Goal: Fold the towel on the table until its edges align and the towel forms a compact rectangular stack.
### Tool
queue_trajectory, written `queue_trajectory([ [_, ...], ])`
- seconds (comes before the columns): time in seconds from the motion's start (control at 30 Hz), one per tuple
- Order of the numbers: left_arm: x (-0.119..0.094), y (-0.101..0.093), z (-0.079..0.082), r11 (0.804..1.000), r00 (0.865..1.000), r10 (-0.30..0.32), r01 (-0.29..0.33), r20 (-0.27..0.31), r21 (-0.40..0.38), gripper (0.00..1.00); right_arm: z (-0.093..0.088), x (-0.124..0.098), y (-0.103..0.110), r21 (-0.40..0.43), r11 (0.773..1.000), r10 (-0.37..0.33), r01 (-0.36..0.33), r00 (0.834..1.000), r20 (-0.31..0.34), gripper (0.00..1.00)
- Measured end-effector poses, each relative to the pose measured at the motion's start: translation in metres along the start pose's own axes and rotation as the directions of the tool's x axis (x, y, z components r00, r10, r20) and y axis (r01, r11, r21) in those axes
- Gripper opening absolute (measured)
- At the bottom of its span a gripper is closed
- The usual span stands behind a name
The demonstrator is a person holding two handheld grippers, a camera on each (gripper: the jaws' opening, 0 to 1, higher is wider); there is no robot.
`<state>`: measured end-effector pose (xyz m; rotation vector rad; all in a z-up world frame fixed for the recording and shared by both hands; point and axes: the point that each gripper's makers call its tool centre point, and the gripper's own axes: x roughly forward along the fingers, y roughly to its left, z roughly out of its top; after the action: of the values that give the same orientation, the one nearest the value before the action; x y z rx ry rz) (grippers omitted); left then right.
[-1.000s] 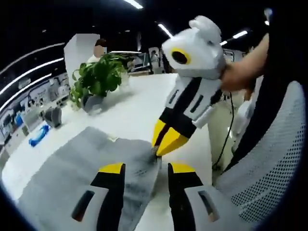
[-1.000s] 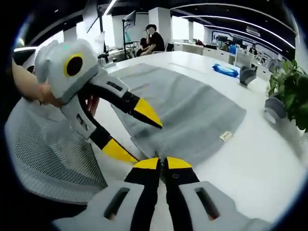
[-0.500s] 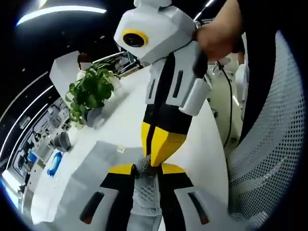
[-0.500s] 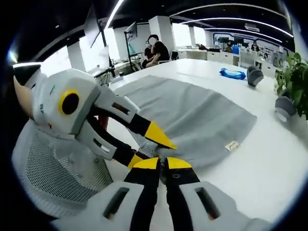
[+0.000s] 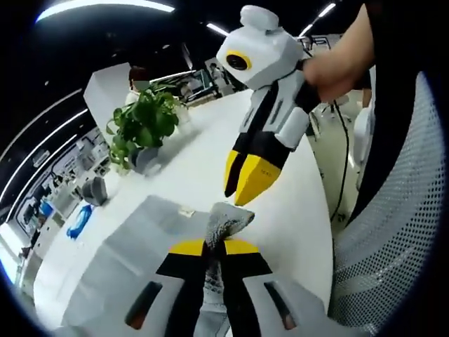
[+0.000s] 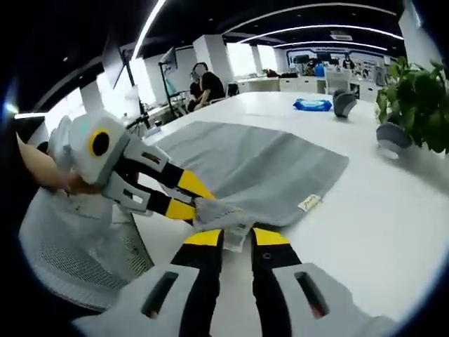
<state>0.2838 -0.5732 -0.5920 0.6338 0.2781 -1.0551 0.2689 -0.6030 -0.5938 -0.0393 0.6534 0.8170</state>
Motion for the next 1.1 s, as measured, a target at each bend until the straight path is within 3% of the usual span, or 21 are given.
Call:
queue_trajectory([
  [0.03,-0.001,0.001,0.000,1.000,1.000,0.002,-0.002,0.001,-0.005,0.07,0.000,0.001,0.003,-0.016,1.000,0.009,-0.009,1.000,-0.001,0.13],
  [0.1,-0.002,0.001,-0.001,0.999,1.000,-0.001,0.001,-0.001,-0.042,0.07,0.004,0.002,-0.002,-0.229,0.972,-0.063,0.057,0.998,-0.020,0.13],
  [0.13,-0.002,0.001,-0.001,0.998,1.000,-0.002,0.002,-0.001,-0.058,0.07,0.006,0.002,-0.005,-0.345,0.934,-0.107,0.090,0.994,-0.030,0.15],
  [0.17,-0.003,0.002,-0.002,0.997,1.000,-0.003,0.002,0.000,-0.081,0.07,0.013,0.003,-0.003,-0.504,0.858,-0.127,0.099,0.992,-0.022,0.15],
  [0.23,-0.004,0.005,-0.002,0.992,1.000,0.007,-0.005,0.010,-0.126,0.07,0.015,0.007,0.007,-0.679,0.733,-0.116,0.037,0.991,-0.072,0.09],
  [0.27,-0.004,0.006,-0.001,0.989,1.000,0.008,-0.005,0.015,-0.149,0.07,0.017,0.009,0.009,-0.686,0.727,-0.117,0.039,0.991,-0.067,0.07],
  [0.3,-0.004,0.006,-0.002,0.984,1.000,0.007,-0.004,0.018,-0.180,0.07,0.023,0.012,0.016,-0.701,0.713,-0.075,0.016,0.996,-0.054,0.04],
  [0.37,-0.005,0.010,-0.004,0.975,1.000,0.014,-0.009,0.023,-0.221,0.08,0.024,0.016,0.018,-0.683,0.730,-0.057,-0.009,0.996,-0.074,0.01],
  [0.47,-0.007,0.014,-0.007,0.949,0.999,0.016,-0.004,0.036,-0.314,0.08,0.032,0.020,0.014,-0.706,0.708,-0.071,0.014,0.996,-0.051,0.02],
  [0.57,-0.007,0.014,-0.010,0.928,0.999,-0.011,0.025,0.041,-0.373,0.08,0.036,0.021,0.016,-0.699,0.715,-0.046,-0.010,0.997,-0.061,0.00],
  [0.67,-0.005,0.013,-0.015,0.938,1.000,-0.006,0.012,0.019,-0.347,0.19,0.037,0.025,0.012,-0.689,0.724,-0.027,-0.032,0.997,-0.074,0.00],
  [0.73,-0.007,0.021,-0.014,0.973,0.999,0.050,-0.048,0.004,-0.226,0.28,0.035,0.028,0.005,-0.679,0.733,-0.046,-0.036,0.994,-0.102,0.00],
  [0.77,-0.010,0.025,-0.010,0.984,0.996,0.085,-0.084,0.003,-0.159,0.31,0.034,0.030,0.001,-0.686,0.727,-0.051,-0.044,0.992,-0.118,0.00],
  [0.83,-0.015,0.030,-0.002,0.989,0.993,0.119,-0.117,0.019,-0.086,0.28,0.034,0.032,-0.001,-0.680,0.730,-0.039,-0.060,0.991,-0.130,0.00],
  [0.93,-0.020,0.034,0.007,0.986,0.990,0.128,-0.122,0.052,-0.112,0.22,0.036,0.037,0.005,-0.683,0.723,-0.006,-0.101,0.988,-0.152,0.00],
  [1.0,-0.021,0.037,0.008,0.984,0.989,0.135,-0.128,0.055,-0.123,0.21,0.037,0.040,0.006,-0.702,0.703,-0.004,-0.115,0.986,-0.166,0.00],
  [1.1,-0.021,0.038,0.005,0.981,0.990,0.134,-0.126,0.047,-0.145,0.17,0.042,0.046,0.005,-0.707,0.696,-0.001,-0.122,0.985,-0.171,0.00],
])
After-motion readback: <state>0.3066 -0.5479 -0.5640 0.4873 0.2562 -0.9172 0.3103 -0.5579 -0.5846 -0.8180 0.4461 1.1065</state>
